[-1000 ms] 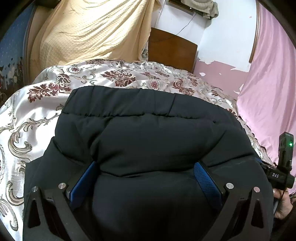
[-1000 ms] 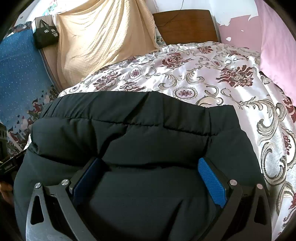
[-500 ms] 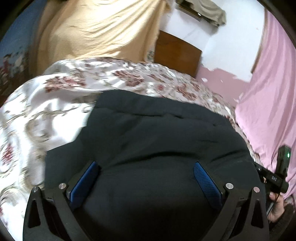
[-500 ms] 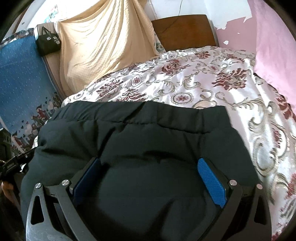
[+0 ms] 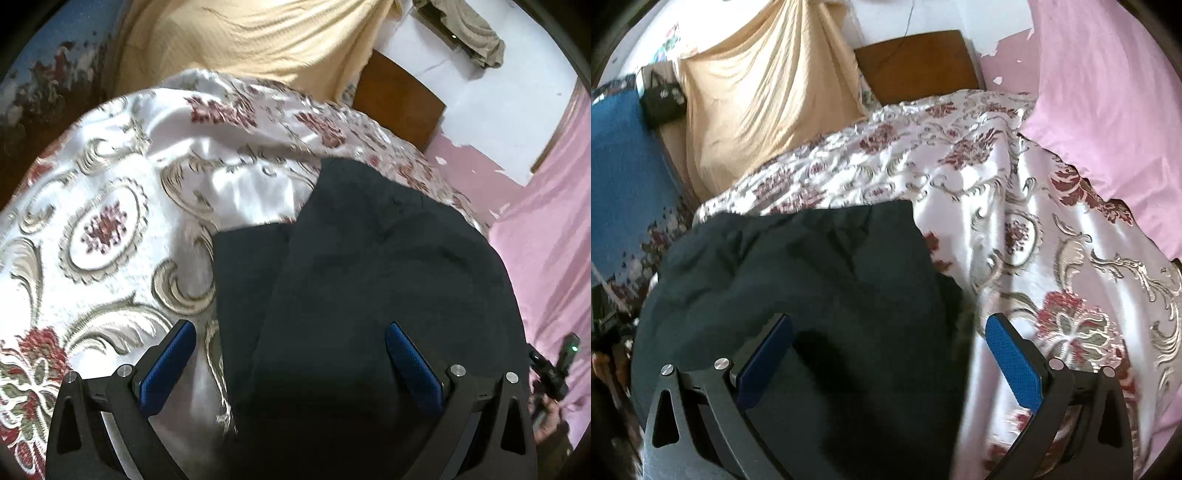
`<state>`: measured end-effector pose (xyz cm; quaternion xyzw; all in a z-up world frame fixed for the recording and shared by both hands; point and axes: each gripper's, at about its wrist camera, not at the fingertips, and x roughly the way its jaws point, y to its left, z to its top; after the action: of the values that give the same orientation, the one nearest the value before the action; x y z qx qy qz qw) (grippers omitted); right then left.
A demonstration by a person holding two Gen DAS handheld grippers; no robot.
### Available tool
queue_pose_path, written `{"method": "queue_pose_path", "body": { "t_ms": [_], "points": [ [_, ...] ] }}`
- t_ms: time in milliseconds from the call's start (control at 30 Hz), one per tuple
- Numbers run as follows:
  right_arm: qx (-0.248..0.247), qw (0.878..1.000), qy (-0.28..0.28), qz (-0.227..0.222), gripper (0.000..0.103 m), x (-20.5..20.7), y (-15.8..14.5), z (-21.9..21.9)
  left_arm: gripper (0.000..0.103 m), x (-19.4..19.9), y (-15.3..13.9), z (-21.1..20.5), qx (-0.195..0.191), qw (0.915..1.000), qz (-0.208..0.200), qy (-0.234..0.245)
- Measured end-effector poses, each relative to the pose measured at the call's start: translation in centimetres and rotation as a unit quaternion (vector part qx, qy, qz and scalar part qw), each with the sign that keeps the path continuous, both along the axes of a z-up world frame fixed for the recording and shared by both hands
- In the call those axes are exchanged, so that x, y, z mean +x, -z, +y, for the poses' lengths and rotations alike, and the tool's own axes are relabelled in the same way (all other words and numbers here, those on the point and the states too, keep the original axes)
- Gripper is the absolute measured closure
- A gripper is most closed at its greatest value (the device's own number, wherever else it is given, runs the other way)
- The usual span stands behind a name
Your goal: Fold large clothes
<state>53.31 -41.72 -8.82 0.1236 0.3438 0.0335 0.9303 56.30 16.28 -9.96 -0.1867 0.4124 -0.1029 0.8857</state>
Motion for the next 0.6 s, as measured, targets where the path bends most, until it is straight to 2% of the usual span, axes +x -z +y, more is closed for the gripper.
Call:
{"method": "queue_pose_path", "body": {
  "t_ms": [100,267,433,533,600],
  "points": [
    [-0.001,0.999,-0.031,0.013,0.001,0.2,0.7,-0.3,0.0,0.2,0.5,0.0,-0.013,0.9997,0.0,0.022],
    [-0.031,0.996,-0.081,0.02,0.001,0.9,1.3,0.0,0.0,0.9,1.5,0.0,-0.036,0.9975,0.01,0.06],
    [-0.026,0.991,-0.128,0.021,0.001,2.8,1.0,-0.1,0.0,1.8,2.1,-0.4,-0.055,0.992,0.023,0.111],
    [-0.007,0.986,-0.165,0.03,0.001,4.9,0.7,-0.1,0.0,1.8,2.3,-0.6,-0.062,0.9893,0.024,0.13],
    [0.032,0.982,-0.18,0.05,0.001,6.5,1.2,-0.5,0.0,1.9,2.5,-0.6,-0.068,0.9875,0.026,0.139]
  ]
}}
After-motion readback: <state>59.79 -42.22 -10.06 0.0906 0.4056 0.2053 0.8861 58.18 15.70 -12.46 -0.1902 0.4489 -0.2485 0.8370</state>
